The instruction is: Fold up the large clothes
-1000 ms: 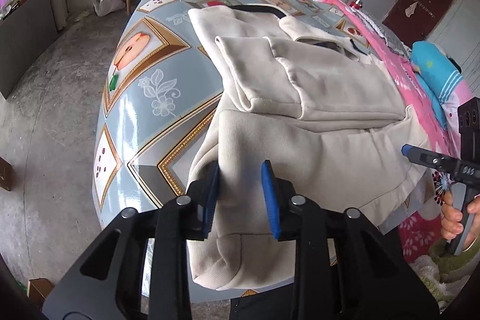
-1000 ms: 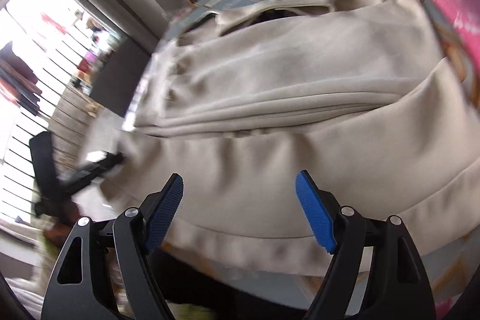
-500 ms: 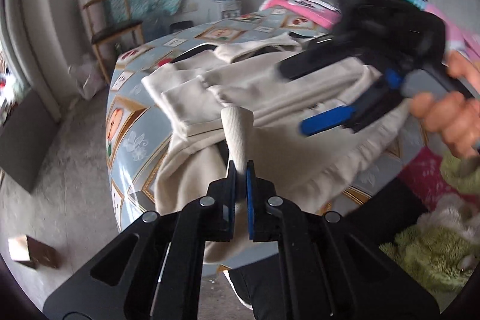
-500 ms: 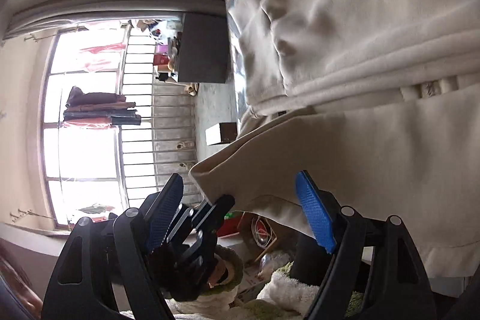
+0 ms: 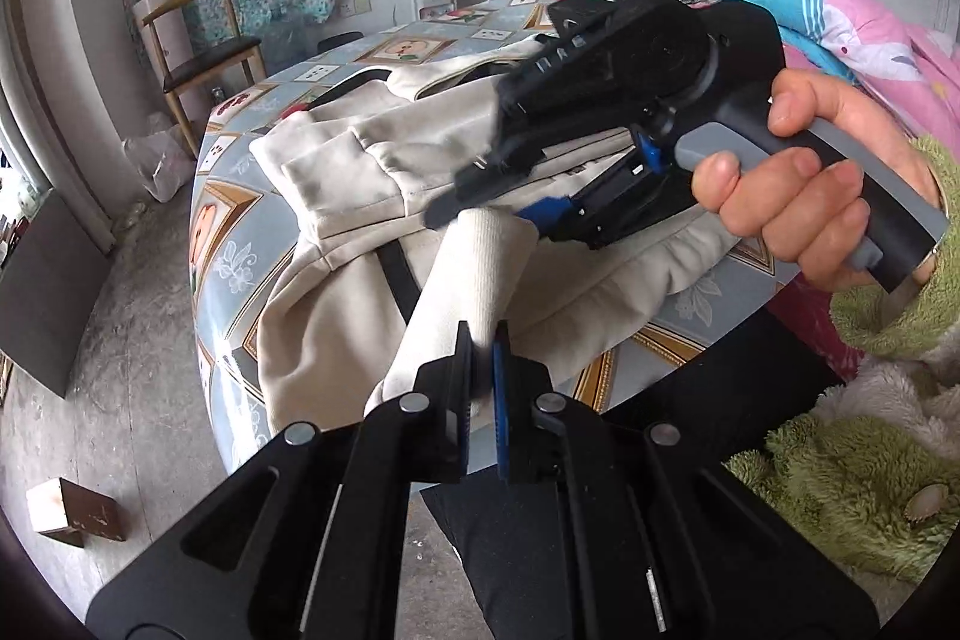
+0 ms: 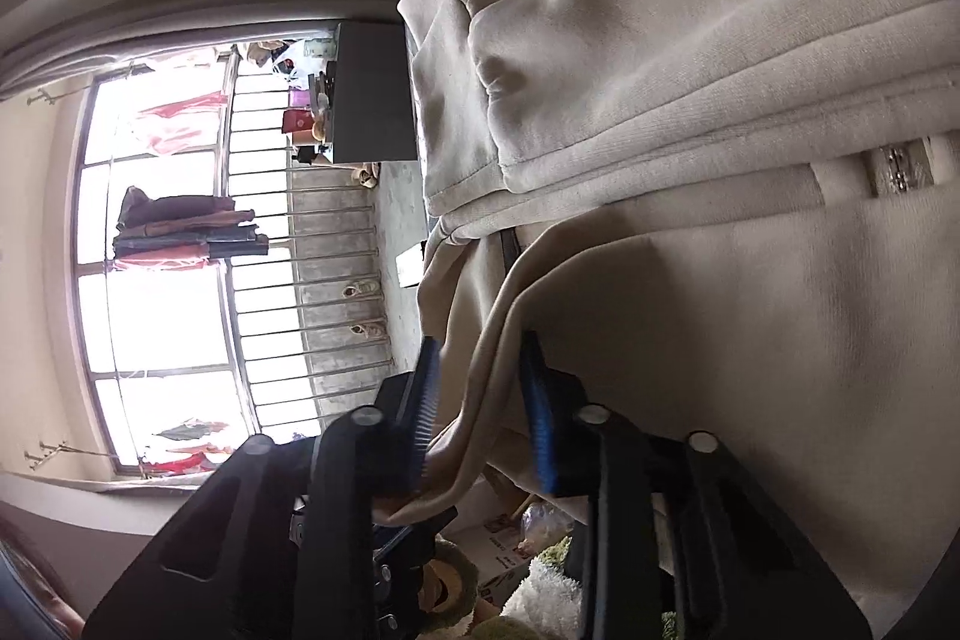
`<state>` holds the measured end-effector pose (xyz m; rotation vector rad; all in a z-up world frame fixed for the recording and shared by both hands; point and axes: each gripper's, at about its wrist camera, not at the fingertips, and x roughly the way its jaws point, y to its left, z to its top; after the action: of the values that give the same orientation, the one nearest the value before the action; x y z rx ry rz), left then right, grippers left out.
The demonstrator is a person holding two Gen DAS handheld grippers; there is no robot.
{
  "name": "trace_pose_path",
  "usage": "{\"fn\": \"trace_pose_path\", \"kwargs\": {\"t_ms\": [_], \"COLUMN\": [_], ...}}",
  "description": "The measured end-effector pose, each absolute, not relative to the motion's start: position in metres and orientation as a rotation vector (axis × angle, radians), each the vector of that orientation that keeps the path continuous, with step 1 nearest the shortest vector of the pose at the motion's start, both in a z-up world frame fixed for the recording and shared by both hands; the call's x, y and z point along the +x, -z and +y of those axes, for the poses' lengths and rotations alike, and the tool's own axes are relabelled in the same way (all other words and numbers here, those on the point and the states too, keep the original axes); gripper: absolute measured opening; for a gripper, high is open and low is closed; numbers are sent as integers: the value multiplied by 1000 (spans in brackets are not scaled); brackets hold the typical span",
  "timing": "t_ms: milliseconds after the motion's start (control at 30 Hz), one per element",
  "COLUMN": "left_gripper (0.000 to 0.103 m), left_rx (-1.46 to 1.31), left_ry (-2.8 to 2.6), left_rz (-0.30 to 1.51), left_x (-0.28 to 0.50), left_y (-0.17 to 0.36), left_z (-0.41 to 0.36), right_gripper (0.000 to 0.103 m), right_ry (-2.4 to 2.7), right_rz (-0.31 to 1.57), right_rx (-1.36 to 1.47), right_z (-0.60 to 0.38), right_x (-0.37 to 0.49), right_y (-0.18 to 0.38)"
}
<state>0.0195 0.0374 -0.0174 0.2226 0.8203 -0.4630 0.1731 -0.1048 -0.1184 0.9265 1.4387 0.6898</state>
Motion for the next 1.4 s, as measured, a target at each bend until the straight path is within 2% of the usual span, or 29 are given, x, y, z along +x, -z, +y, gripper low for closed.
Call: {"fn": "trace_pose_path", "kwargs": {"t_ms": [33,67,200,333,467,567,633,733,800,900,967,1033,1133,1267,1400], "left_gripper": [7,8,43,56,56,55,38,22,14,7,6,5,5,5,5], "left_rx": [215,211,172,190,216,208,179,131,121,124,106,82,45,15,3], "left_ry": [452,440,428,455,439,412,418,452,466,431,401,374,336,286,241], "left_rz": [819,816,823,830,840,820,815,812,808,841,869,891,927,964,978], "left_x": [20,20,25,29,40,51,58,66,66,71,76,82,91,101,105], "left_y": [17,16,15,21,33,36,36,34,33,37,39,39,40,45,48], "left_z": [39,40,44,37,28,26,27,28,26,22,24,26,32,35,37], "right_gripper": [10,8,7,7,7,7,7,8,12,27,40,45,45,45,45], "right_ry": [-694,-697,-711,-725,-742,-747,-753,-741,-729,-698,-647,-567,-393,-196,-212], "right_rz": [1433,1427,1407,1405,1404,1402,1398,1383,1348,1256,1179,1093,1000,966,998], "right_rx": [929,928,916,942,941,940,930,875,815,739,699,661,590,529,623], "right_z": [-106,-107,-110,-113,-124,-125,-125,-124,-129,-153,-178,-216,-282,-357,-411], "right_x": [172,171,170,171,164,163,163,162,160,152,145,137,128,132,161], "right_y": [118,117,115,115,116,114,111,106,94,73,57,40,21,9,25]}}
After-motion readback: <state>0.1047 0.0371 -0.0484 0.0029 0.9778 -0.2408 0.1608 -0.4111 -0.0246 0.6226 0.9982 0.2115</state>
